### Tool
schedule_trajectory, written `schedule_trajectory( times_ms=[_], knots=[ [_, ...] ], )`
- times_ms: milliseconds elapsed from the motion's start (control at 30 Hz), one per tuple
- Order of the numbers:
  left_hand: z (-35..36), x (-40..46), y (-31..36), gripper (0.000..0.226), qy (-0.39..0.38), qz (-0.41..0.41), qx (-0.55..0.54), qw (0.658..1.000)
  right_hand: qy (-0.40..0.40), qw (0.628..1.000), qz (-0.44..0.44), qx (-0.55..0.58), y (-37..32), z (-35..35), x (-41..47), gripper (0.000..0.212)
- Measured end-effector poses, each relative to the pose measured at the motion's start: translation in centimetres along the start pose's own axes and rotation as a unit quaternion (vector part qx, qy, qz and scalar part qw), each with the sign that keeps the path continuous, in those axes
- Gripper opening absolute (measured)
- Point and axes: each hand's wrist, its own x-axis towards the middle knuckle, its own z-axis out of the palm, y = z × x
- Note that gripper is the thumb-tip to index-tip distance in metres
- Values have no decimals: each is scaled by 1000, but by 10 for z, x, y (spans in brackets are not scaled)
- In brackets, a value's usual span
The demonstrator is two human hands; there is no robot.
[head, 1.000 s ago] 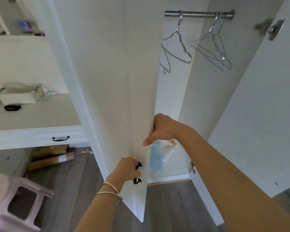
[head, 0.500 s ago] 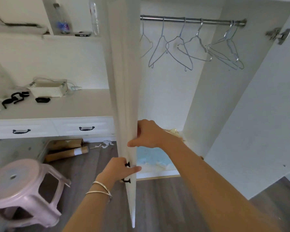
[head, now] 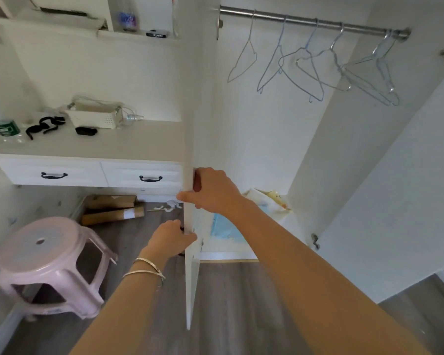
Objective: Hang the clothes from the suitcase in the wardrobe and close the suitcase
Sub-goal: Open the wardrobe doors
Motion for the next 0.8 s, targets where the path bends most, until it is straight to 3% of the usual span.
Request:
schedule_trajectory(
  times_ms=[167, 267, 400, 500, 600, 667, 800],
  knots=[
    [-5, 1, -3, 47, -11, -30, 18, 999, -20, 1000, -10, 20, -1, -3, -4, 38],
    [2, -4, 5, 59, -109, -83, 98, 986, -39, 997, -2, 69, 13, -10, -12, 35],
    [19, -21, 19, 61, -258, -96, 218, 936, -50, 994, 28, 89, 45, -21, -34, 33],
    [36, -29, 53, 55, -306, -64, 189, 931, -42, 992, 68, 99, 82, -33, -61, 25],
    [74, -31, 106, 26, -258, 2, 142, 956, -20, 983, 145, 109, 136, -46, -110, 19],
    [105, -37, 139, 23, -223, 80, 142, 961, -4, 973, 205, 106, 174, -54, -148, 17],
    [191, -90, 212, 24, -253, 193, 133, 939, 44, 926, 353, 129, 265, -67, -265, 19]
  ],
)
